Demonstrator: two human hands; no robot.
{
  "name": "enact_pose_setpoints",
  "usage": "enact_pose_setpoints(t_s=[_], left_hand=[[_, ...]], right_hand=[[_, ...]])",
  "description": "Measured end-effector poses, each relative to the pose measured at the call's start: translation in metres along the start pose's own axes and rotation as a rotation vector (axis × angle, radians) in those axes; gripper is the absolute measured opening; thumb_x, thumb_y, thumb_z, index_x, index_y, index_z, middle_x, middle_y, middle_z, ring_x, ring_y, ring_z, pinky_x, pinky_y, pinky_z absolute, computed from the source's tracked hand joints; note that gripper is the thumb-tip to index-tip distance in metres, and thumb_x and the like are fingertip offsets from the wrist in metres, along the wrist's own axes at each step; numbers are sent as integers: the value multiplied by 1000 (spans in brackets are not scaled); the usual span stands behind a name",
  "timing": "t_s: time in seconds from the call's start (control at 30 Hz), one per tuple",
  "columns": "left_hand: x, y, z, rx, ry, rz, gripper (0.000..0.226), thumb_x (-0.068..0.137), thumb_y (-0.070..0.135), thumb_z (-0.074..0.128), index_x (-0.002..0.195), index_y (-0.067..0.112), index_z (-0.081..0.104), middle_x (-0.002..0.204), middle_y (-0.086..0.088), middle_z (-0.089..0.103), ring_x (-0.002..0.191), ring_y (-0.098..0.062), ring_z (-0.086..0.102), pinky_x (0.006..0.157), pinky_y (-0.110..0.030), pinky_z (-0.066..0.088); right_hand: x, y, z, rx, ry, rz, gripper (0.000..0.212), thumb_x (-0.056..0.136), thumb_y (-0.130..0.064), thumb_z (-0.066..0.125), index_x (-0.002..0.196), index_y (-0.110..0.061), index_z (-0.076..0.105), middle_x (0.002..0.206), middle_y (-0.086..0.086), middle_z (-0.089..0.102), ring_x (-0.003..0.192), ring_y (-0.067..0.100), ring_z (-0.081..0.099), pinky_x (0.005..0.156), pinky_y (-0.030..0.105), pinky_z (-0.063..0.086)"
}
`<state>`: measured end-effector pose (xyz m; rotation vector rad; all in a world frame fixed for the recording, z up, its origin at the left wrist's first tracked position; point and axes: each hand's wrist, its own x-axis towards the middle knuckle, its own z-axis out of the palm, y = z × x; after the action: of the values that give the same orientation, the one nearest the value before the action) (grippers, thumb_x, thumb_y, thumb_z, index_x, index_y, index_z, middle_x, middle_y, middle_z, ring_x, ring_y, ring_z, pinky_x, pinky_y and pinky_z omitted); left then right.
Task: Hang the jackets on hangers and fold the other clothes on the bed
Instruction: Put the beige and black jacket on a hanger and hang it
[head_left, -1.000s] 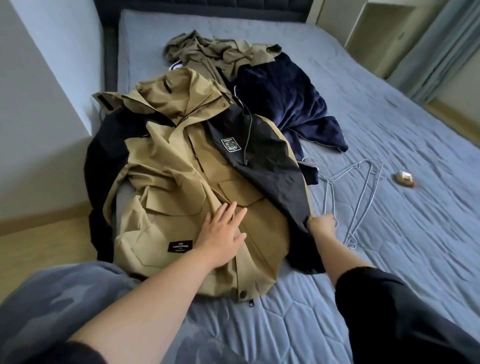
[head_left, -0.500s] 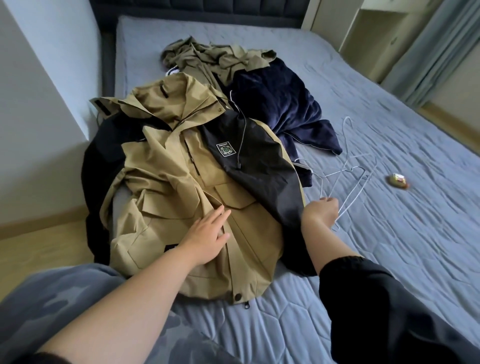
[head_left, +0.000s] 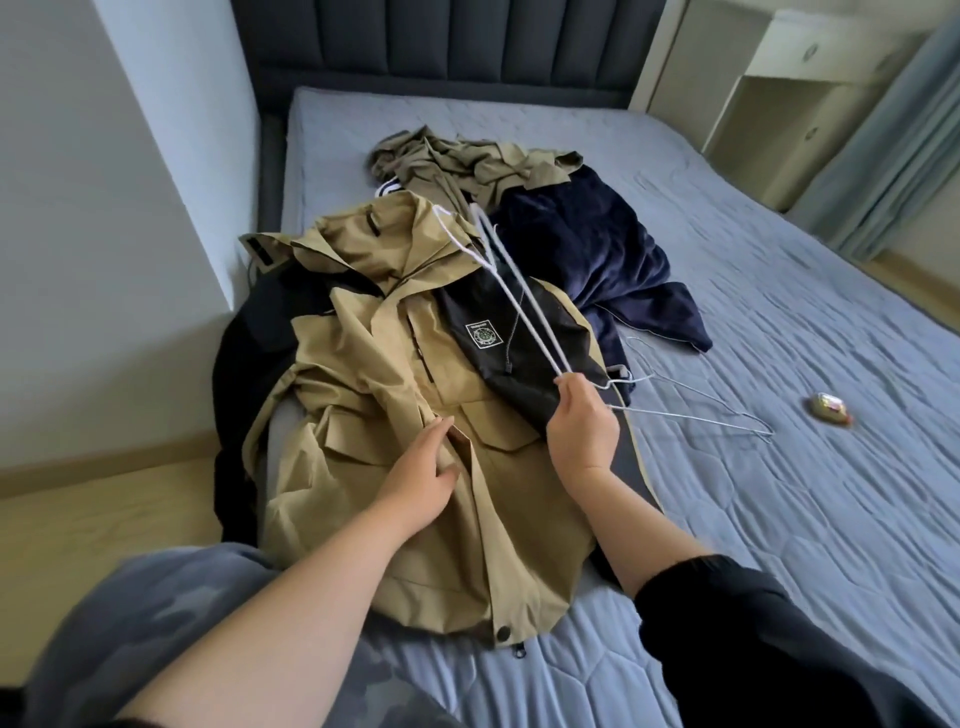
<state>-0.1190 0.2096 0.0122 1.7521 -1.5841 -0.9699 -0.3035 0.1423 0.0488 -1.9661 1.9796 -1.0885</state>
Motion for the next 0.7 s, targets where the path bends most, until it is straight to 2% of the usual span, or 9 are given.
enact_pose_setpoints(t_s=[0.13, 0.27, 0.33, 0.4, 0.43, 0.53, 0.6, 0.7], left_hand=[[5, 4, -16, -251, 138, -99, 57, 98, 17, 48, 149, 26, 25, 150, 4, 37, 129, -12, 45, 103, -24, 34], [9, 9, -35, -402, 462, -188, 60, 96, 11, 48, 149, 25, 23, 148, 1, 37, 121, -11, 49, 90, -24, 39], [13, 4, -45, -458, 587, -253, 65, 95, 7, 48, 150, 24, 19, 151, -3, 31, 128, -17, 46, 95, -27, 40], [18, -1, -53, -665, 586, -354, 68, 95, 8, 47, 152, 24, 14, 154, -5, 29, 131, -21, 44, 106, -35, 37], [20, -3, -56, -810, 563, -399, 66, 96, 9, 46, 152, 24, 14, 152, -6, 33, 130, -22, 45, 107, -39, 37], [22, -4, -63, -1136, 471, -452, 56, 100, 11, 40, 151, 21, 19, 144, -9, 44, 129, -22, 47, 104, -41, 38], [22, -1, -68, -1250, 361, -413, 51, 102, 13, 35, 151, 18, 20, 148, -9, 39, 136, -24, 38, 111, -43, 31], [22, 1, -72, -1324, 258, -369, 47, 103, 15, 33, 149, 11, 24, 150, -9, 35, 141, -25, 30, 116, -47, 22]], right_hand=[[-8, -22, 8, 114, -18, -88, 17, 93, -4, 48, 93, -6, 66, 87, 4, 67, 79, 25, 60, 64, 28, 35], [-6, -42, 10, 240, -148, 36, 22, 95, -10, 48, 89, -14, 69, 67, -1, 61, 64, 18, 54, 60, 29, 38], [1, -42, 12, 300, -191, 112, 25, 96, -9, 46, 84, -16, 67, 68, 0, 56, 54, 13, 46, 52, 22, 34], [9, -37, 14, 330, -231, 151, 28, 96, -8, 43, 80, -17, 64, 78, 6, 56, 53, 11, 45, 45, 14, 31], [13, -35, 14, 343, -239, 152, 29, 96, -7, 43, 77, -19, 63, 79, 7, 56, 55, 13, 45, 47, 15, 32], [23, -33, 11, 438, -307, 151, 34, 95, -4, 44, 70, -20, 60, 62, 2, 53, 55, 13, 44, 55, 21, 37], [30, -33, 7, 475, -446, 148, 35, 97, -3, 43, 71, -16, 62, 53, -3, 52, 55, 14, 43, 59, 19, 39], [36, -27, 9, 470, -648, 160, 37, 98, -1, 42, 73, -16, 64, 51, -4, 55, 60, 17, 47, 71, 28, 43]])
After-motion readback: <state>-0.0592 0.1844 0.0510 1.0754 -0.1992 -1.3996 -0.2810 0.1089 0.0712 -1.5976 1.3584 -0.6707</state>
